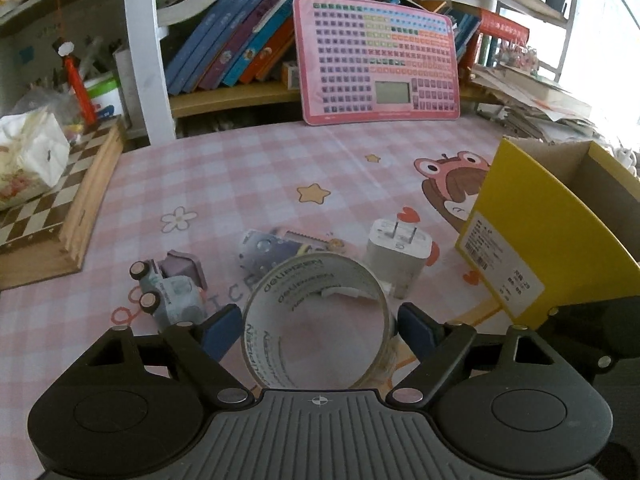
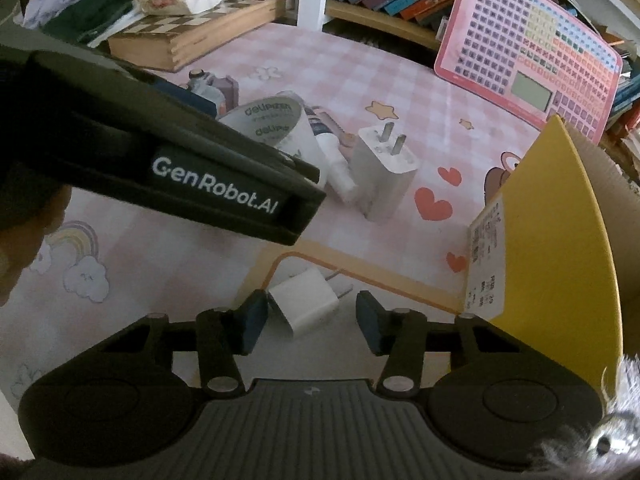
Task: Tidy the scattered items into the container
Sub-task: 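Grasp the clear tape roll with the left tool while the right tool grasps the white charger cube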
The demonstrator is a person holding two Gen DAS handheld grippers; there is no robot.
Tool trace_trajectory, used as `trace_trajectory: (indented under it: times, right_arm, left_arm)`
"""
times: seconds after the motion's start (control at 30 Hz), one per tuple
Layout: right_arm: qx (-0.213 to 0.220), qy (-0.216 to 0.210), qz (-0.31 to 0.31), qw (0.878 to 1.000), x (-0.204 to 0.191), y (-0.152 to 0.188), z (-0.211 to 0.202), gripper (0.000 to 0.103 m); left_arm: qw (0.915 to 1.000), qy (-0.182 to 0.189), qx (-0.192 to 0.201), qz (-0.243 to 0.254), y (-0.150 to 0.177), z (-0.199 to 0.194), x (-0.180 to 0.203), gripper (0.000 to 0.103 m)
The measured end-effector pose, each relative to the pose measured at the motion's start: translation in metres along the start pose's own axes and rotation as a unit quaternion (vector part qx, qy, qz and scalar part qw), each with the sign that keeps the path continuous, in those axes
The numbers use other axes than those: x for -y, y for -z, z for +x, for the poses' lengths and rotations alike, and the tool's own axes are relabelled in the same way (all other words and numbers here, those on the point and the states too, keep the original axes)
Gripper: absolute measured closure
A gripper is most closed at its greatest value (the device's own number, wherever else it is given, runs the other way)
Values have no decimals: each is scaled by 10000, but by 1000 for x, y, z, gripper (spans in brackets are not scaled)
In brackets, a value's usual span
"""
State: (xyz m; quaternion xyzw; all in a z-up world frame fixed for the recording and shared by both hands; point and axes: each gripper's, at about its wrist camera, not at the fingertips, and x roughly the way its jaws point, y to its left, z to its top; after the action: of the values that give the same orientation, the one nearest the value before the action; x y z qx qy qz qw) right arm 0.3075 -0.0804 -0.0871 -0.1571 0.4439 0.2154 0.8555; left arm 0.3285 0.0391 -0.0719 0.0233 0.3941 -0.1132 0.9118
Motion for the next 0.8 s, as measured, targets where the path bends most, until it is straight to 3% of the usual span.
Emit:
trace_trajectory:
  times: [0.03, 0.07, 0.13, 0.23, 0.57, 0.8]
  right_arm:
    - [16, -26, -5, 10000, 0, 0, 0, 67]
    - [23, -29, -22, 10000, -1, 0, 0, 67]
    - [23, -62, -17, 10000, 0, -1, 1, 67]
    - [0, -147, 46, 9999, 3, 0, -1, 68]
    - [104, -214, 20, 9997, 6, 8, -16, 68]
    - [152, -264, 57, 9995, 6, 12, -26, 68]
  left_arm:
    - [9999, 134, 19, -17, 0, -1, 0, 77]
    - [9996, 231, -97, -90, -1, 0, -1, 96]
    - [9995, 67, -269, -169, 1, 5, -4, 98]
    - [9989, 141, -327, -301, 7, 2, -11, 99]
    - [9995, 225, -115, -173, 12, -28, -10, 102]
    - [9985, 245, -63, -488, 25, -52, -16, 102]
